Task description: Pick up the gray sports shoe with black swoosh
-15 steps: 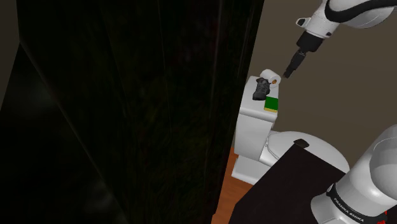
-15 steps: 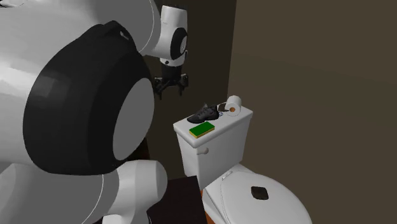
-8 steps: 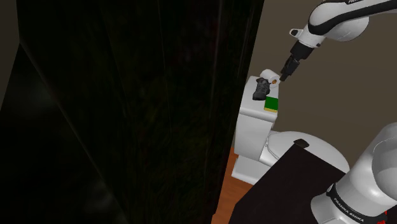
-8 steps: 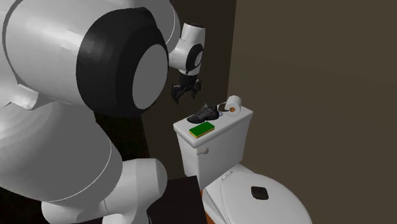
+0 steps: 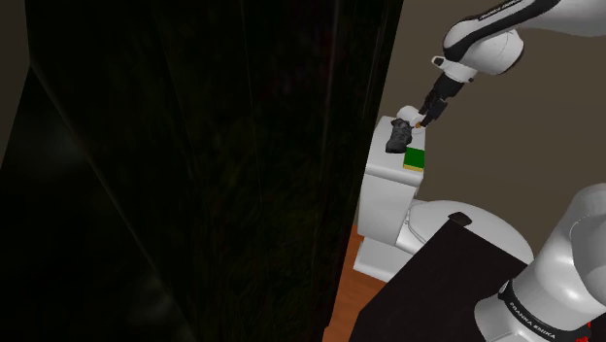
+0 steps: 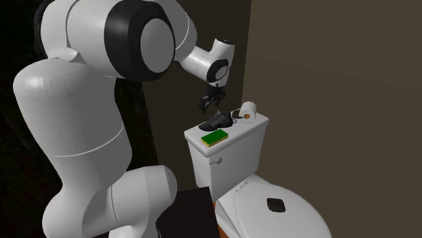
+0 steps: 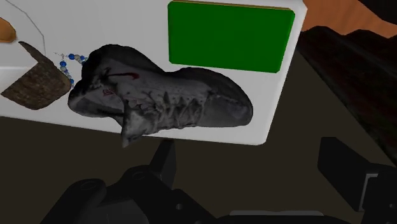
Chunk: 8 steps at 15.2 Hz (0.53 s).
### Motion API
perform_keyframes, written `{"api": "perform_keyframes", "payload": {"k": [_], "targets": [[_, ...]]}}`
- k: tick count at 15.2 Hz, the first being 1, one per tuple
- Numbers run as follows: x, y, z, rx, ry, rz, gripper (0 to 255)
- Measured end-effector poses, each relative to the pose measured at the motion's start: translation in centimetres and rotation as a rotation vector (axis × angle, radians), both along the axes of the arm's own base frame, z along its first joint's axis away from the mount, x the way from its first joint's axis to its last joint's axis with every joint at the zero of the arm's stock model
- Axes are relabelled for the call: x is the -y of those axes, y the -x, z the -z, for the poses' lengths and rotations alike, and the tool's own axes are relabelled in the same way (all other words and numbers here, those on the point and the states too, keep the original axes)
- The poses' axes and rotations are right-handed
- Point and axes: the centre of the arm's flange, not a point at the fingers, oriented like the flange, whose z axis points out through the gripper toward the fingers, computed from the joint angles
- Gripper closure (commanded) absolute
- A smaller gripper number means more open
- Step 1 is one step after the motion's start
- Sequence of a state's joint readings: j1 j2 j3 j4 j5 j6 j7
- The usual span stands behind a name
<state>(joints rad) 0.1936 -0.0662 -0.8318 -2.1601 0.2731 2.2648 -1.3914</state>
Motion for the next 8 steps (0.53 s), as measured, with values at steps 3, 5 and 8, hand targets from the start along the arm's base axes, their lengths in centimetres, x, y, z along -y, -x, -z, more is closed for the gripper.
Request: {"api": "perform_keyframes", "payload": {"k": [3, 5, 8], "targets": [[3.1, -2.5, 1.3, 0.018, 0.019, -0.053, 0], [4.8, -4.0, 2.2, 0.032, 0.03, -0.089, 0], [6.9, -6.3, 3.7, 0.05, 0.043, -0.136, 0]]}}
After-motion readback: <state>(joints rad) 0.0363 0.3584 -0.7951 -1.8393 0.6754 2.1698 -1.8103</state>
